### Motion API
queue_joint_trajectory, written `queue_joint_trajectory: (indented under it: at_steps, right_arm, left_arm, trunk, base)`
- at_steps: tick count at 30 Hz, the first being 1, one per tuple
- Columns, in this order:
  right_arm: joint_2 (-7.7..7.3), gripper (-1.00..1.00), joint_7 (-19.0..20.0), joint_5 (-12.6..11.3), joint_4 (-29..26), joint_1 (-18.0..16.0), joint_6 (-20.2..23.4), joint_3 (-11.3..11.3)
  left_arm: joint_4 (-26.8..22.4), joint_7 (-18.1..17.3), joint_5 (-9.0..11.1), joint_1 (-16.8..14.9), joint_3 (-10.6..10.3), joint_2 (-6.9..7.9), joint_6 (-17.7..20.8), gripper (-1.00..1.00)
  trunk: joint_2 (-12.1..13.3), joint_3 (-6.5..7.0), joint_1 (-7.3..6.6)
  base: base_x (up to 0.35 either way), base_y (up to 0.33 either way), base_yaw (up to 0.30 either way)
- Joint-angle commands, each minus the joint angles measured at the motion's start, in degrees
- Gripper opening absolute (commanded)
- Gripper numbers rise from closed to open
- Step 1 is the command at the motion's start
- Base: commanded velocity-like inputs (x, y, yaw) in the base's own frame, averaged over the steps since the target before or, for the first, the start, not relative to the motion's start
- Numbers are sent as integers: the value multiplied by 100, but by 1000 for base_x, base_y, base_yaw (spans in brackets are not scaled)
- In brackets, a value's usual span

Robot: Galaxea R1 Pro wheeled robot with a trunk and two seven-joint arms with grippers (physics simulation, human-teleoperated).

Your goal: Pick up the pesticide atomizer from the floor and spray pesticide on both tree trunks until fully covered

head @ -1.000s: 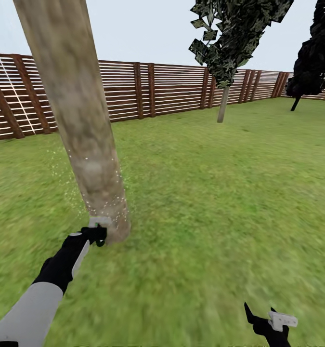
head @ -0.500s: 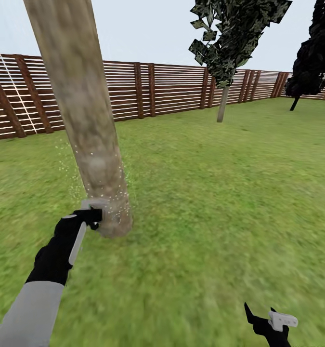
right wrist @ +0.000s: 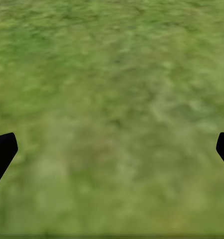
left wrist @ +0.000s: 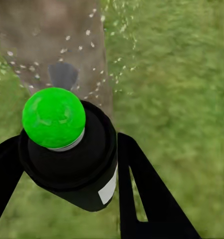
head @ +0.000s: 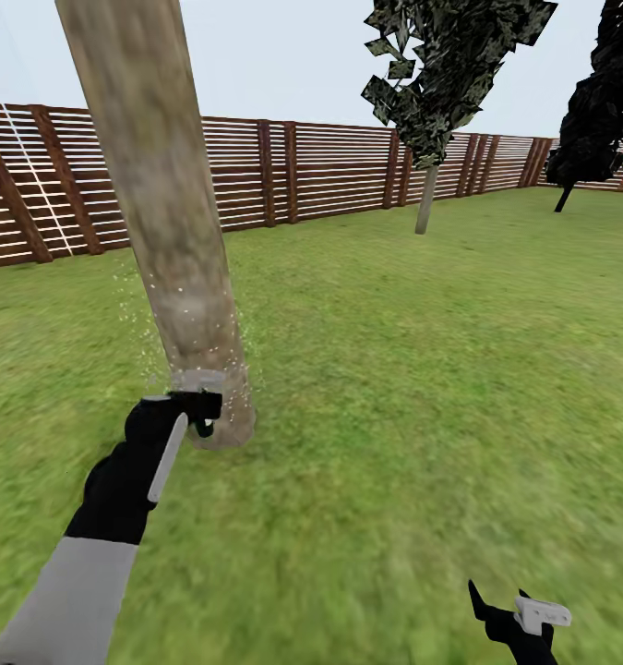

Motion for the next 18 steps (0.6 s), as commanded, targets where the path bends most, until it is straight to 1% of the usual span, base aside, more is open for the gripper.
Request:
queue_joint_trajectory:
  at_steps: [1, 2, 3, 4, 5, 6, 7, 8, 9, 11, 12, 14, 15, 16, 17, 18]
  right_arm:
    - [0, 100, 0, 0, 0, 0, 0, 0]
    - [0, 100, 0, 0, 0, 0, 0, 0]
    - [0, 100, 0, 0, 0, 0, 0, 0]
    - [0, 100, 0, 0, 2, 0, 0, 0]
    - [0, 100, 0, 0, 5, 0, 0, 0]
    - [0, 100, 0, 0, 7, 0, 0, 0]
    - [0, 100, 0, 0, 8, 0, 0, 0]
    - [0, 100, 0, 0, 7, 0, 0, 0]
    - [0, 100, 0, 0, 5, 0, 0, 0]
    - [0, 100, 0, 0, 5, 0, 0, 0]
    - [0, 100, 0, 0, 3, 0, 0, 0]
    - [0, 100, 0, 0, 3, 0, 0, 0]
    - [0, 100, 0, 0, 6, 0, 0, 2]
    - [0, 100, 0, 0, 7, 0, 0, 1]
    - [0, 100, 0, 0, 8, 0, 0, 1]
    - [0, 100, 0, 0, 9, 0, 0, 0]
  left_arm:
    - [-108, 4, -117, -3, -104, -35, 46, -100]
    - [-214, 5, -122, -7, -133, -46, 71, -100]
    - [-310, 0, -103, -6, -28, -6, 88, -100]
    - [-348, -1, -90, -1, 151, 12, 116, -100]
    - [-375, -8, -80, 2, 427, 30, 245, -100]
    - [-394, -10, -76, 0, 550, 42, 327, -100]
    - [-504, -11, -84, 2, 611, 34, 377, -100]
    - [-565, -12, -98, 0, 618, -11, 399, -100]
    - [-626, -10, -100, -5, 509, -61, 408, -100]
    - [-691, -3, -111, -58, 181, -113, 418, -100]
    - [-711, -1, -119, -154, 102, -131, 422, -100]
    - [-720, -1, -130, -333, 102, -86, 437, -100]
    - [-722, 2, -138, -430, 324, -21, 462, -100]
    - [-722, -1, -136, -454, 538, 39, 471, -100]
    - [-722, -7, -128, -469, 807, 219, 478, -100]
    - [-722, -10, -123, -475, 928, 360, 481, -100]
  trunk:
    - [0, 0, 0]
    - [0, 0, 0]
    - [0, 0, 0]
    - [0, 0, 0]
    - [0, 0, 0]
    - [0, 0, 0]
    - [0, 0, 0]
    - [0, 0, 0]
    - [0, 0, 0]
    - [0, 0, 0]
    - [0, 0, 0]
    - [0, 0, 0]
    - [0, 0, 0]
    - [0, 0, 0]
    - [0, 0, 0]
    - [0, 0, 0]
  base:
    - [0, 0, 0]
    - [0, 0, 0]
    - [0, 0, 0]
    - [0, 0, 0]
    - [-70, 15, 0]
    - [-198, 48, 0]
    - [-279, 52, 0]
    - [-313, 21, 0]
    - [-262, 7, 0]
    - [-79, 2, 0]
    - [-15, 0, 0]
    - [-5, 0, 0]
    - [-1, 0, 0]
    - [0, 0, 0]
    - [0, 0, 0]
    - [0, 0, 0]
